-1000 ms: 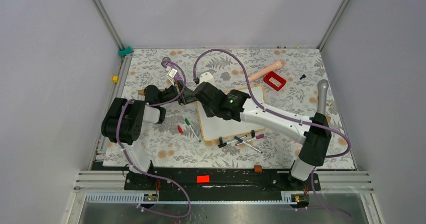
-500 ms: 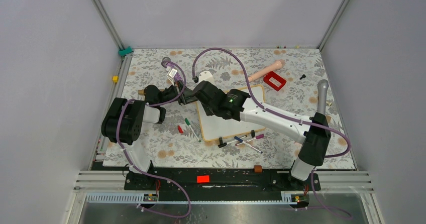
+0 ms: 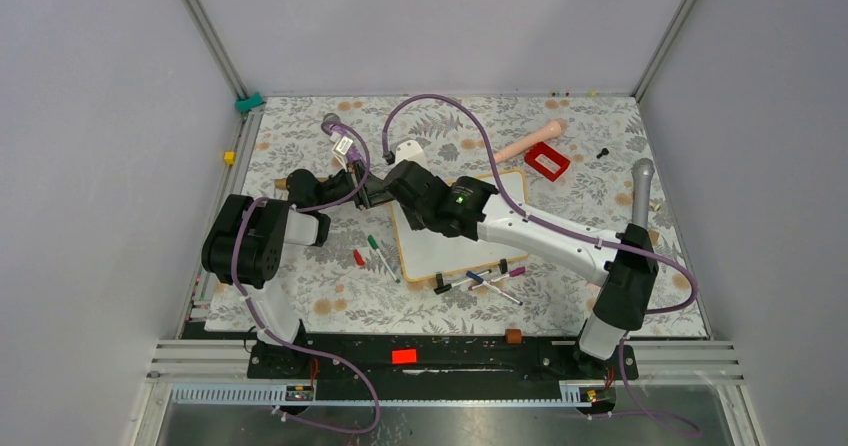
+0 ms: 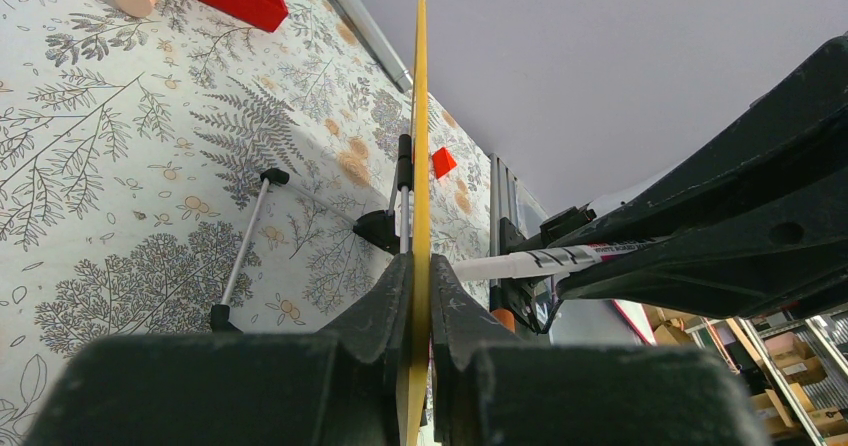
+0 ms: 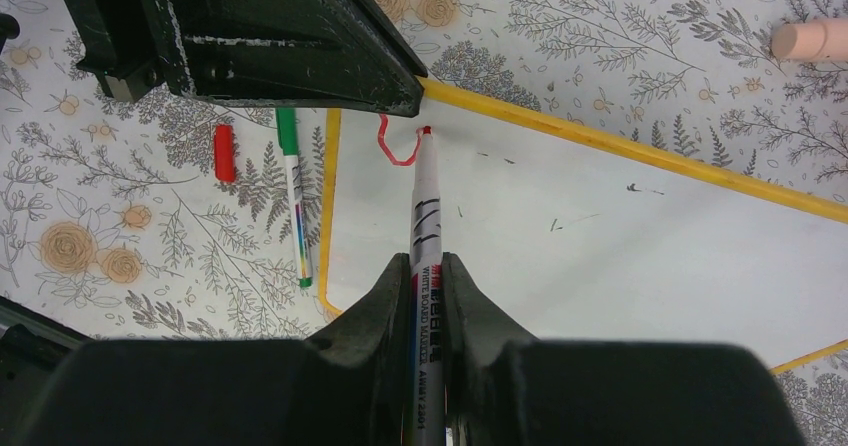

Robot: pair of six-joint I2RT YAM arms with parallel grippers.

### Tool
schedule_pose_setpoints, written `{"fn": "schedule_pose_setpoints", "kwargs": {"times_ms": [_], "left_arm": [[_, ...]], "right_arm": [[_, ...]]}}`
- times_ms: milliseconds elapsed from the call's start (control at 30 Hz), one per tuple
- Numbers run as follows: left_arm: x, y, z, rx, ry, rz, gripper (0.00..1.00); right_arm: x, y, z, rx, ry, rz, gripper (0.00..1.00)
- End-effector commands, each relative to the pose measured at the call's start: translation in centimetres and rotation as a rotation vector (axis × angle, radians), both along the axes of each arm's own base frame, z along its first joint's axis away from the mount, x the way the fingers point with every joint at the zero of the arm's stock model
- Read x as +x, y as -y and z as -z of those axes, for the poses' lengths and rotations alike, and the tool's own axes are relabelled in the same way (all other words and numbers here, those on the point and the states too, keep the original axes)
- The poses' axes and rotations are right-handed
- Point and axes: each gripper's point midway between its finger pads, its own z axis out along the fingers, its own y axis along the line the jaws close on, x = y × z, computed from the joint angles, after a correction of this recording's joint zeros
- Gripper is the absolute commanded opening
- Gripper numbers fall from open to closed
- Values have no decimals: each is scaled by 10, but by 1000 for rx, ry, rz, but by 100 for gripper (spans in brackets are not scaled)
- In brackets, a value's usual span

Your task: Write a sentence on the whiteboard

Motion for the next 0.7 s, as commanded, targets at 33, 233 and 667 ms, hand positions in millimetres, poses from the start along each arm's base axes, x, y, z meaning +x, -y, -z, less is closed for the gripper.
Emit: {"fn": "schedule_pose_setpoints", "kwargs": {"times_ms": [33, 233, 667], "left_arm": [[-11, 1, -10, 6, 80, 51, 1], [-12, 1, -9, 7, 81, 52, 1], [-11, 1, -10, 6, 84, 51, 1]], "right_arm": [[-1, 1, 0, 12, -9, 12, 0], [-7, 1, 7, 21, -42, 3, 0], [-13, 0, 15, 25, -76, -3, 0]]}}
